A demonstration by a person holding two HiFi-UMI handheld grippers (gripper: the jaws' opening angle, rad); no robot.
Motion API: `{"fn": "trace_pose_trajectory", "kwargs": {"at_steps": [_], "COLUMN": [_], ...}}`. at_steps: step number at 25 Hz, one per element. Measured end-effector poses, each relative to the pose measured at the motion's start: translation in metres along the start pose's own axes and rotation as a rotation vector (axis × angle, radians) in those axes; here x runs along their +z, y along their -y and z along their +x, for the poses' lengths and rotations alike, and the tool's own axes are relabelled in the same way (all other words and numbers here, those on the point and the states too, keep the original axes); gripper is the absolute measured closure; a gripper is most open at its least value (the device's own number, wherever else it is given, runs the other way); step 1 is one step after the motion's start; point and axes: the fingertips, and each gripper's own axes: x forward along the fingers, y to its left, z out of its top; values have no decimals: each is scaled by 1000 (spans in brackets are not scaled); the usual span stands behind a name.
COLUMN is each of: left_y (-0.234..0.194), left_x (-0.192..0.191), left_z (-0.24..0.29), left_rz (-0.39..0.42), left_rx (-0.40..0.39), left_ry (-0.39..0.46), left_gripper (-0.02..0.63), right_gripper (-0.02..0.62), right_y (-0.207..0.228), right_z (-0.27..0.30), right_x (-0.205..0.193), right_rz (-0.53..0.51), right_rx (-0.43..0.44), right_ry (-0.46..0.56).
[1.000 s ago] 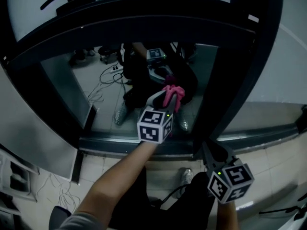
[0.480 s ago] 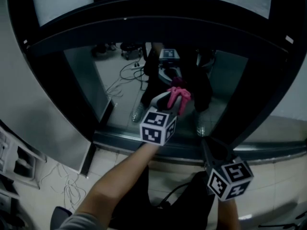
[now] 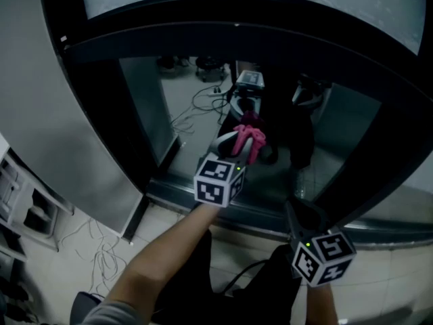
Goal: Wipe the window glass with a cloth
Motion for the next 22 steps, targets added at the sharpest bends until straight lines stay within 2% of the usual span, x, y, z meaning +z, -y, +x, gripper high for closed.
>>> {"fn": "trace_pose_trajectory", "kwargs": {"at_steps": [22], "left_y": [-175], "left_x": [-7], "left_z": [-65], "left_rz": [9], "left_rx": [245], "left_ry": [-31], "left_gripper": [508], "right_gripper": [571], "right_y": [-85], "right_z": [87], "right_x": [3], "right_rz": [-83], "right_rx": [196], "right_ry": [-62]}}
